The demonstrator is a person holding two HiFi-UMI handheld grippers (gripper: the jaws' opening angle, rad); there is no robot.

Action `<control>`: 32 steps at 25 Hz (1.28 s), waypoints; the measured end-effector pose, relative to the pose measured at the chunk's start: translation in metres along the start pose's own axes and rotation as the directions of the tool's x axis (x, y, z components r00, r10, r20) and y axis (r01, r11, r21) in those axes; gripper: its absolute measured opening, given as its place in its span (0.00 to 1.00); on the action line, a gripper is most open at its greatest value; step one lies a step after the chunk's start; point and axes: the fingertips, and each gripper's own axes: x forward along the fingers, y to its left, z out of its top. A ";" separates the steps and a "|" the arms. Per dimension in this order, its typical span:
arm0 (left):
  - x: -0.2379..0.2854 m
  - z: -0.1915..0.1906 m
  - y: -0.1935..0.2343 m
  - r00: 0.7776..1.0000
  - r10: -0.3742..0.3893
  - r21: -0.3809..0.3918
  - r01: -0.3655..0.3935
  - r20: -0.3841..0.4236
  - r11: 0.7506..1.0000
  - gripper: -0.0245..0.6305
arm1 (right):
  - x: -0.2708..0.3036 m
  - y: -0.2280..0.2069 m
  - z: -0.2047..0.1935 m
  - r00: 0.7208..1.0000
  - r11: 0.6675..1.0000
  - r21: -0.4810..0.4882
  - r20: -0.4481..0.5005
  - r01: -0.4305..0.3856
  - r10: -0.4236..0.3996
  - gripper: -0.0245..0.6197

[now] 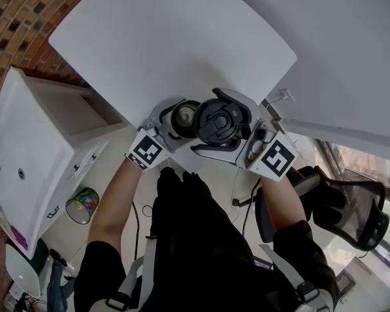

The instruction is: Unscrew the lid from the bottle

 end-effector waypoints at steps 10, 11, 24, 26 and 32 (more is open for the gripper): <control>-0.031 -0.023 -0.008 0.990 0.102 -0.003 -0.103 -0.094 0.995 0.65 | -0.012 0.005 0.000 1.000 1.000 0.012 0.024 0.003 -0.003 0.79; -0.037 -0.024 -0.011 0.988 0.122 -0.006 -0.123 -0.096 0.992 0.65 | -0.013 0.008 0.000 1.000 1.000 0.011 0.025 0.001 -0.002 0.79; -0.091 0.036 -0.080 0.984 0.179 -0.125 -0.179 -0.011 0.976 0.65 | -0.039 0.094 0.036 0.999 0.994 -0.107 -0.048 -0.003 -0.002 0.79; -0.100 0.046 -0.087 0.984 0.178 -0.126 -0.175 0.010 0.976 0.64 | -0.043 0.106 0.043 0.999 0.995 -0.099 -0.034 0.027 -0.031 0.79; -0.147 0.079 -0.114 0.984 0.157 -0.102 -0.148 0.088 0.984 0.63 | -0.049 0.161 0.065 0.994 0.987 -0.118 0.030 0.108 -0.105 0.79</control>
